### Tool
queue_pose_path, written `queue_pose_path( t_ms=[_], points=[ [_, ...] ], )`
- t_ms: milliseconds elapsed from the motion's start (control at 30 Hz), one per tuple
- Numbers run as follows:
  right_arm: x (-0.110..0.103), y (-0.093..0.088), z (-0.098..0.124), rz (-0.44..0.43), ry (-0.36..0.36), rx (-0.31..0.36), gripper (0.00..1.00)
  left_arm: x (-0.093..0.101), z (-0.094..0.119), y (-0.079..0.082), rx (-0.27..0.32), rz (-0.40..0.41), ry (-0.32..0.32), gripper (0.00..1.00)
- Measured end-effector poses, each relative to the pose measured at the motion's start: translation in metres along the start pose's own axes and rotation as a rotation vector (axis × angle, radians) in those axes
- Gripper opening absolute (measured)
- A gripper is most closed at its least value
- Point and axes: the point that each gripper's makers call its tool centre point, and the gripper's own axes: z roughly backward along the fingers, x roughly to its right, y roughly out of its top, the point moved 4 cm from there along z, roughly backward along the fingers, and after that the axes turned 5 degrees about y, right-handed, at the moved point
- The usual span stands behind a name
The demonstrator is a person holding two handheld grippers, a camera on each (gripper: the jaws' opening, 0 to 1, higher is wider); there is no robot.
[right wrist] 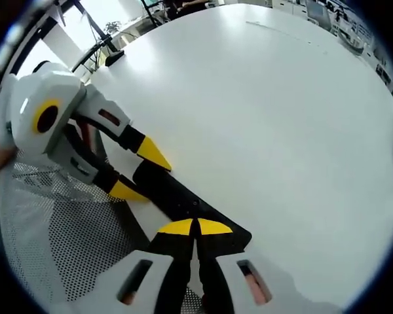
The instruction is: Press the specified remote control buttons in sequence, fully releasing each button before pressing the next.
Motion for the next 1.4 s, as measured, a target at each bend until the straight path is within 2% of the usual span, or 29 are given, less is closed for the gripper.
queue_pose_path(
  t_ms=[200,433,600,867,1400],
  points=[
    [0.0000,-0.0004,0.0000,0.006,-0.008,-0.009,0.00,0.0001,0.0003,0.0005,0.002,0.005,0.000,0.24],
    [-0.0004,-0.0006,-0.0014,0.085,-0.033,-0.011,0.00,-0.0001,-0.0001,0.0006,0.003,0.007,-0.001,0.24],
    [0.0038,-0.0007,-0.0013,0.052,-0.006,0.004,0.00,-0.0001,-0.0004,0.0003,0.007,0.012,0.001,0.25],
    [0.0036,-0.0013,-0.0021,0.053,0.000,0.020,0.00,-0.0006,-0.0010,-0.0003,0.015,0.008,-0.001,0.24],
    [0.0029,-0.0068,0.0020,0.038,-0.019,-0.024,0.00,0.0003,0.0002,-0.0001,0.017,0.001,-0.002,0.24]
  ],
)
